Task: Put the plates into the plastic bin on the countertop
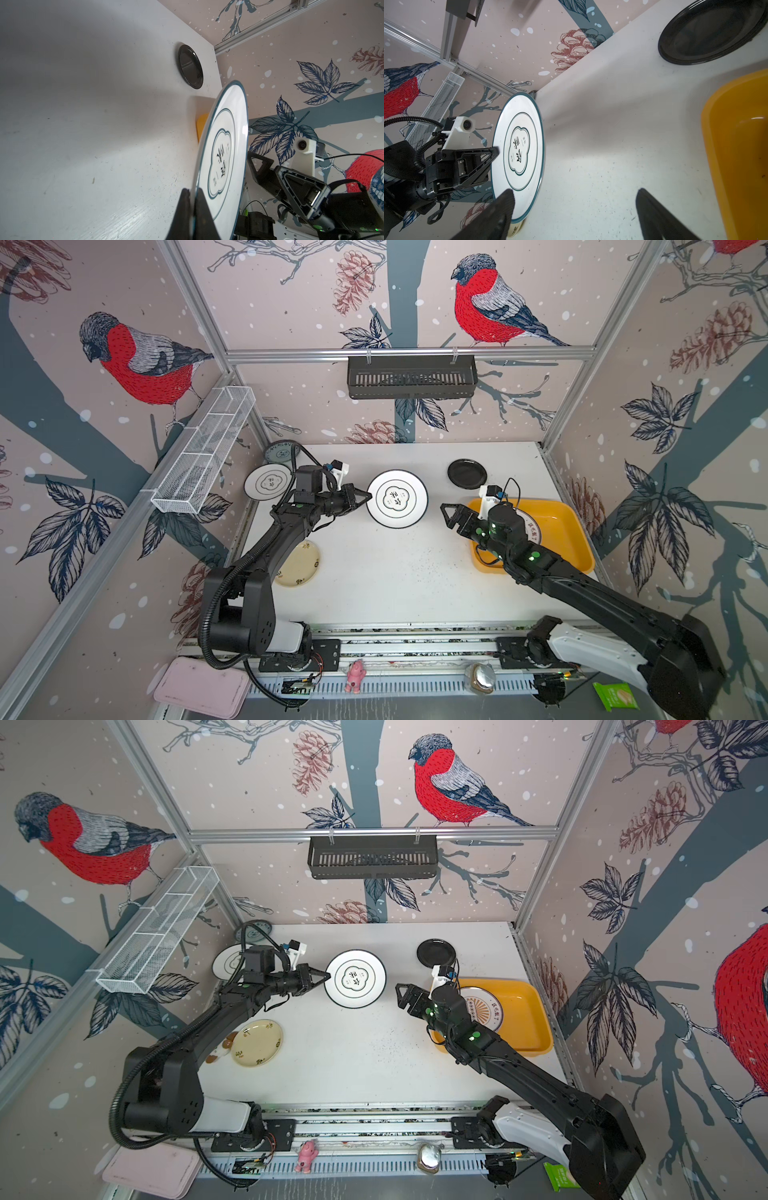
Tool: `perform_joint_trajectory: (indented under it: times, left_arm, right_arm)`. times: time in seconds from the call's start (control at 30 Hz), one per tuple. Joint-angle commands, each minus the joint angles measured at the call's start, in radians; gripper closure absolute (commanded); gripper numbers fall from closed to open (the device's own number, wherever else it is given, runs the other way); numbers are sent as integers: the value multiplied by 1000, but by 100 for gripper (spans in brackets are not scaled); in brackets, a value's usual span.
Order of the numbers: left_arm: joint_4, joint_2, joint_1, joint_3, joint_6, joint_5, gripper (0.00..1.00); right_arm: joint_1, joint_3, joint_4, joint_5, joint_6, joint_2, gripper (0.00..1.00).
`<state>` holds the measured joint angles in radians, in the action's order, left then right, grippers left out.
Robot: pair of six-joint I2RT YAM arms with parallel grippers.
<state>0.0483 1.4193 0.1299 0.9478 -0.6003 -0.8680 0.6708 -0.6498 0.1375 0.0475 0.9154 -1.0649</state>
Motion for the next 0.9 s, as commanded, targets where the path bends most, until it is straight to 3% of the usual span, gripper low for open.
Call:
perform_joint_trajectory:
  times: [0.0, 0.13, 0.27, 0.7, 0.87]
  left_arm:
    - [-81, -6, 8, -1, -16, -55, 100]
    - [-75, -5, 40, 2, -5, -57, 100]
    - [-74, 9, 66, 3, -4, -64, 100]
    - [-75, 30, 69, 3, -7, -69, 100]
    - [-78, 44, 69, 4, -9, -79, 100]
  right_arm:
    - [1, -25, 64, -42, 10, -37, 10]
    - [1, -55, 77, -73, 11, -103, 14]
    - [2, -80, 91, -104, 16, -149, 28]
    - [1, -99, 57, -124, 36, -184, 91]
    - [1, -102, 52, -124, 40, -209, 97]
